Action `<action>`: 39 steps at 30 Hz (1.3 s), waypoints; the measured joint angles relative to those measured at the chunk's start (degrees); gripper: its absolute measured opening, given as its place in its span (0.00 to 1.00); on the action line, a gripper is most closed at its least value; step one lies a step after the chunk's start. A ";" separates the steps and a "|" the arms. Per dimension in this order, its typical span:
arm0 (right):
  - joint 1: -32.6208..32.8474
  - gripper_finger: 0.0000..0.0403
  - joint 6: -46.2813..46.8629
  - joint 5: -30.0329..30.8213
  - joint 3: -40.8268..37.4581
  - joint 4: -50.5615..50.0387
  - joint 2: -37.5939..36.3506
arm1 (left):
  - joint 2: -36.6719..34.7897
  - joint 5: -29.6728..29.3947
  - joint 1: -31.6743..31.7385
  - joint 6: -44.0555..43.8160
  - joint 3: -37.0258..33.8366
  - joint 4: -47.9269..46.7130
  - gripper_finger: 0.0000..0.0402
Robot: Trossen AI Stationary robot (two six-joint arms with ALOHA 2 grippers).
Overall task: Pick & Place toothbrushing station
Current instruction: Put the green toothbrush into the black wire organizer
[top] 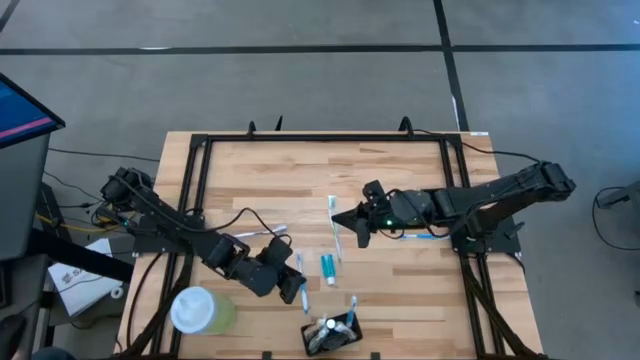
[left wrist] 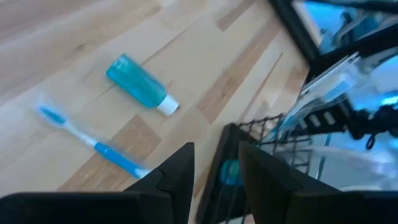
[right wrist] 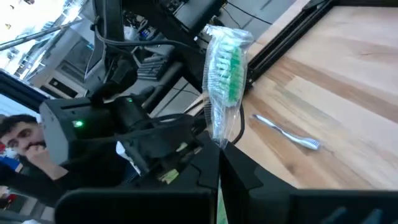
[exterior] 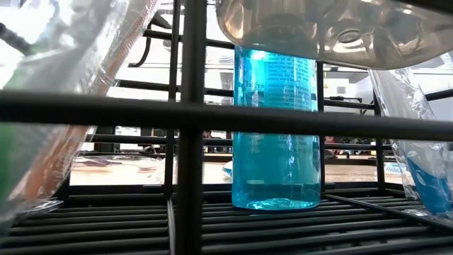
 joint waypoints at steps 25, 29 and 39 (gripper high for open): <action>13.83 0.00 -4.49 11.26 0.00 12.85 0.14 | 0.00 -3.83 -0.95 31.28 0.00 39.74 0.30; 15.12 0.00 -4.49 11.77 0.00 12.87 0.14 | 0.00 -4.17 0.36 31.25 0.00 40.88 0.30; 16.70 0.00 -5.56 19.62 0.00 10.56 0.14 | 0.00 -4.51 4.11 28.30 0.00 39.01 0.33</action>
